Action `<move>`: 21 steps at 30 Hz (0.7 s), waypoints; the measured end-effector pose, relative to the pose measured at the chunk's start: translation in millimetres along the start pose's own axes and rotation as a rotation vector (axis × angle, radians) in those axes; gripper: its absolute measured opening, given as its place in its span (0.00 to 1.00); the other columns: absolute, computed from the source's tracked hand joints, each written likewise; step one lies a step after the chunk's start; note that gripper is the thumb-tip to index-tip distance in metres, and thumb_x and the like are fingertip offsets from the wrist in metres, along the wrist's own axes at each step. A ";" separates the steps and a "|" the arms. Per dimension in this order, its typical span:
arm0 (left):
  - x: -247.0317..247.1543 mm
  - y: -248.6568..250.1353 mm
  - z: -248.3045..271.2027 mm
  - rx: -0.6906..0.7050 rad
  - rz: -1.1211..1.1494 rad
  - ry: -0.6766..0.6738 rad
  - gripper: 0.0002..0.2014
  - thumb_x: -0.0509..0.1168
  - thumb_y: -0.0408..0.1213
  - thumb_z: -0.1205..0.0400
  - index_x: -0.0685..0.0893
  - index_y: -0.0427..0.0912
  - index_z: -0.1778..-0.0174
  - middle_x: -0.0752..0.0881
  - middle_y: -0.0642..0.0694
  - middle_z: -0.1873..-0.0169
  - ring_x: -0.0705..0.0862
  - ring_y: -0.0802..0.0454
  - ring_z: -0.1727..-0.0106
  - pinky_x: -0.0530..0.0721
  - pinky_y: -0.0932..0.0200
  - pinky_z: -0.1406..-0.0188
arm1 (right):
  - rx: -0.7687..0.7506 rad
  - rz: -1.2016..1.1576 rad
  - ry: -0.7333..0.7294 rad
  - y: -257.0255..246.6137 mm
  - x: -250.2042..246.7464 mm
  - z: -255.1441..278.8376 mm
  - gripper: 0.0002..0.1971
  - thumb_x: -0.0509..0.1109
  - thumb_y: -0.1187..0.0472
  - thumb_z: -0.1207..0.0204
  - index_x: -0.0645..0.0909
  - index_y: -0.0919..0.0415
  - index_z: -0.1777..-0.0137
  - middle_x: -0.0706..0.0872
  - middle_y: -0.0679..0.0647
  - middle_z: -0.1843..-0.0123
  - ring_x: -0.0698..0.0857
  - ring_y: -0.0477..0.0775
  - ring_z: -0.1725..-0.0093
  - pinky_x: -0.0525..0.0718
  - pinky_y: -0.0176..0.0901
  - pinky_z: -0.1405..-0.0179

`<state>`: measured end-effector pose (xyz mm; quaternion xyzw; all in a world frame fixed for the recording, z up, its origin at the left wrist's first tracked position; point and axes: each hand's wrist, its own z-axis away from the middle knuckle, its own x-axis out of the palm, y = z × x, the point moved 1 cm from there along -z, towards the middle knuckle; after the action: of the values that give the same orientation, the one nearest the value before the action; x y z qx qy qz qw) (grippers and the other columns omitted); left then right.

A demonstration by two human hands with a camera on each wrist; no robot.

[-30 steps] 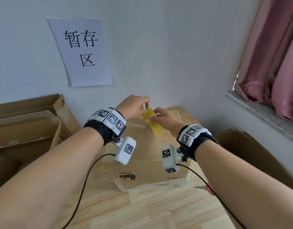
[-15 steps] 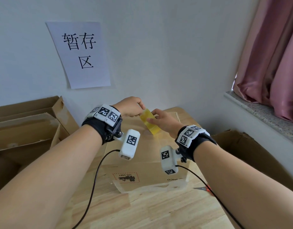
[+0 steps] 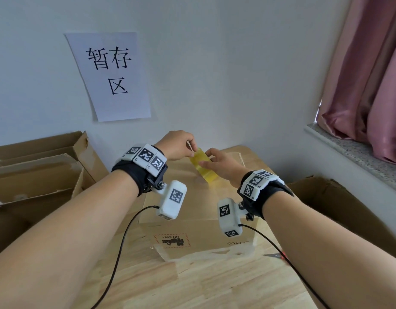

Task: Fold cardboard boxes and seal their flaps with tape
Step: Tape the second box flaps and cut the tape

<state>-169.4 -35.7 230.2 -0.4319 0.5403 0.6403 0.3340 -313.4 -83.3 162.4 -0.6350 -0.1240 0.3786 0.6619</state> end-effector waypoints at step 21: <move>10.2 -7.5 21.8 0.159 0.209 0.086 0.02 0.70 0.28 0.23 0.85 0.38 0.59 0.86 0.52 0.67 0.85 0.62 0.67 0.77 0.79 0.64 | -0.050 0.015 0.099 2.2 -3.3 -1.7 0.13 0.70 0.52 0.23 0.81 0.58 0.43 0.78 0.51 0.63 0.73 0.46 0.65 0.66 0.35 0.69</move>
<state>-171.0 -13.3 218.8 -0.3722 0.6452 0.6078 0.2751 -315.4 -86.9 161.1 -0.6702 -0.0955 0.3484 0.6483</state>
